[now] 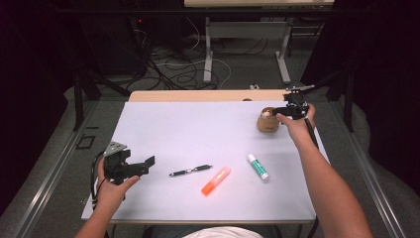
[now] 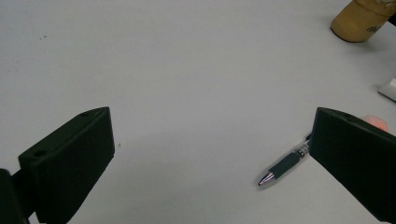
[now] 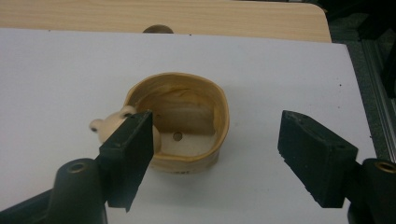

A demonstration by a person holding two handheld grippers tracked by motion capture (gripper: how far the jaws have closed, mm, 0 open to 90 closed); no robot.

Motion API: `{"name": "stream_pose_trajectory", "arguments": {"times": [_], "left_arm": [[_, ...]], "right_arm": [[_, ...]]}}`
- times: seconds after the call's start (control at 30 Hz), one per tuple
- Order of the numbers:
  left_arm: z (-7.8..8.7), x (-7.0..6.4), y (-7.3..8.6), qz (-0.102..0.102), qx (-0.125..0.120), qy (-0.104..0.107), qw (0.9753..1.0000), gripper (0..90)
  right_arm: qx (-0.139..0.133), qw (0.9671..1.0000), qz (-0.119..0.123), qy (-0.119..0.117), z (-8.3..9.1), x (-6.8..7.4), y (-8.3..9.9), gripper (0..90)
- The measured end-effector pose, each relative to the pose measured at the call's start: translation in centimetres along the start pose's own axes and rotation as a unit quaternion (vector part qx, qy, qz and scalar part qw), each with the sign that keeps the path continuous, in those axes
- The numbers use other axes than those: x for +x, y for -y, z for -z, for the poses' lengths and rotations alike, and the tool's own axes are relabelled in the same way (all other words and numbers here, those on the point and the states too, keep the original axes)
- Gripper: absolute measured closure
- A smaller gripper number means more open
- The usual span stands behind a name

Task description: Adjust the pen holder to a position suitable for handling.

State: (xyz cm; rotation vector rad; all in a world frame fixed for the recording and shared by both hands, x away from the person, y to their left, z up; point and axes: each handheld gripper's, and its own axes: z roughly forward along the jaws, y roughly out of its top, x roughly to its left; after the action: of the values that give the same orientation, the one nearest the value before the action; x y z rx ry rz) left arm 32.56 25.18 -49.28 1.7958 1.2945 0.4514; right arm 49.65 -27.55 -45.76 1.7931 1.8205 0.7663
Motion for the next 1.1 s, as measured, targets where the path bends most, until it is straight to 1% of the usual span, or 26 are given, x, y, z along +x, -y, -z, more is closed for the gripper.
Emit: {"name": "stream_pose_trajectory", "arguments": {"times": [0.07,0.1,0.13,0.17,0.2,0.23,0.27,0.3,0.37,0.43,0.47,0.53,0.6,0.63,0.67,0.7,0.73,0.8,0.87,0.93,0.97,1.03,1.07,1.1], "left_arm": [[0.0,0.0,0.0,0.002,0.000,0.001,1.0000,0.4],[-0.1,0.0,0.1,0.004,-0.009,-0.002,1.0000,0.4],[0.0,0.1,0.1,0.005,-0.005,-0.002,1.0000,0.4],[0.0,0.1,0.1,0.005,-0.005,-0.002,1.0000,0.4],[0.1,0.1,0.1,0.005,-0.002,-0.001,1.0000,0.4],[0.1,0.1,0.1,0.004,-0.002,-0.001,1.0000,0.4],[0.1,0.1,0.1,0.004,-0.002,-0.001,1.0000,0.4],[0.1,0.1,0.1,0.004,-0.002,-0.001,1.0000,0.3],[0.1,0.1,0.1,0.004,-0.002,-0.001,1.0000,0.4],[0.0,0.1,0.1,0.004,-0.004,0.000,1.0000,0.4],[0.0,0.1,0.1,0.004,-0.002,0.001,1.0000,0.4],[0.0,0.2,0.1,0.003,0.000,0.000,1.0000,0.4],[0.0,0.2,0.1,0.004,0.000,0.000,1.0000,0.4],[0.0,0.2,0.1,0.004,0.000,0.000,1.0000,0.4],[0.0,0.2,0.1,0.006,-0.001,-0.001,1.0000,0.4],[0.0,0.2,0.2,0.006,-0.002,-0.001,1.0000,0.4],[0.1,0.2,0.1,0.006,0.000,-0.001,1.0000,0.4],[0.1,0.3,0.2,0.007,0.000,0.001,1.0000,0.4],[0.1,0.3,0.2,0.008,0.002,0.001,1.0000,0.4],[0.1,0.3,0.2,0.009,0.002,0.000,1.0000,0.4],[0.1,0.3,0.2,0.010,0.002,0.000,0.9999,0.4],[0.1,0.4,0.2,0.010,0.002,0.000,0.9999,0.4],[0.1,0.4,0.2,0.010,0.002,0.000,1.0000,0.4],[0.1,0.4,0.2,0.010,0.001,-0.001,1.0000,0.4]], "right_arm": [[0.000,1.0000,-0.001,0.001,-0.2,-0.1,-0.1,29.6],[-0.001,1.0000,0.000,0.002,-0.5,-0.2,-0.1,29.7],[0.004,1.0000,-0.004,0.005,-0.9,-0.4,-0.2,31.7],[0.004,0.9999,-0.009,0.006,-1.1,-0.4,-0.2,31.8],[0.004,0.9999,-0.009,0.006,-1.1,-0.4,-0.2,31.8],[0.007,0.9998,-0.016,0.007,-1.4,-0.5,-0.2,31.8],[0.007,0.9998,-0.016,0.007,-1.4,-0.5,-0.2,31.8],[0.005,0.9997,-0.022,0.011,-1.8,-0.7,-0.2,32.1],[0.008,0.9996,-0.026,0.012,-2.1,-0.9,-0.2,32.8],[0.017,0.9992,-0.034,0.011,-2.5,-1.0,-0.2,34.2],[0.017,0.9992,-0.034,0.011,-2.5,-1.0,-0.2,34.2],[0.021,0.9992,-0.031,0.012,-3.1,-1.2,-0.1,36.2],[0.023,0.9991,-0.033,0.010,-3.2,-1.2,-0.1,36.8],[0.023,0.9992,-0.029,0.011,-3.5,-1.4,-0.1,38.2],[0.024,0.9991,-0.034,0.014,-3.7,-1.3,-0.1,40.7],[0.024,0.9991,-0.034,0.014,-3.7,-1.3,-0.1,40.7],[0.024,0.9990,-0.038,0.009,-3.9,-1.4,-0.1,42.8],[0.028,0.9985,-0.045,0.013,-4.1,-1.3,-0.1,45.1],[0.025,0.9989,-0.036,0.017,-4.4,-1.4,0.0,47.2],[0.024,0.9988,-0.038,0.020,-4.6,-1.3,0.0,48.9],[0.027,0.9985,-0.043,0.023,-4.6,-1.3,0.1,50.1],[0.033,0.9985,-0.040,0.015,-4.9,-1.3,0.1,52.6],[0.033,0.9985,-0.040,0.015,-4.9,-1.3,0.1,52.6],[0.038,0.9980,-0.046,0.019,-5.0,-1.1,0.2,54.4]]}}
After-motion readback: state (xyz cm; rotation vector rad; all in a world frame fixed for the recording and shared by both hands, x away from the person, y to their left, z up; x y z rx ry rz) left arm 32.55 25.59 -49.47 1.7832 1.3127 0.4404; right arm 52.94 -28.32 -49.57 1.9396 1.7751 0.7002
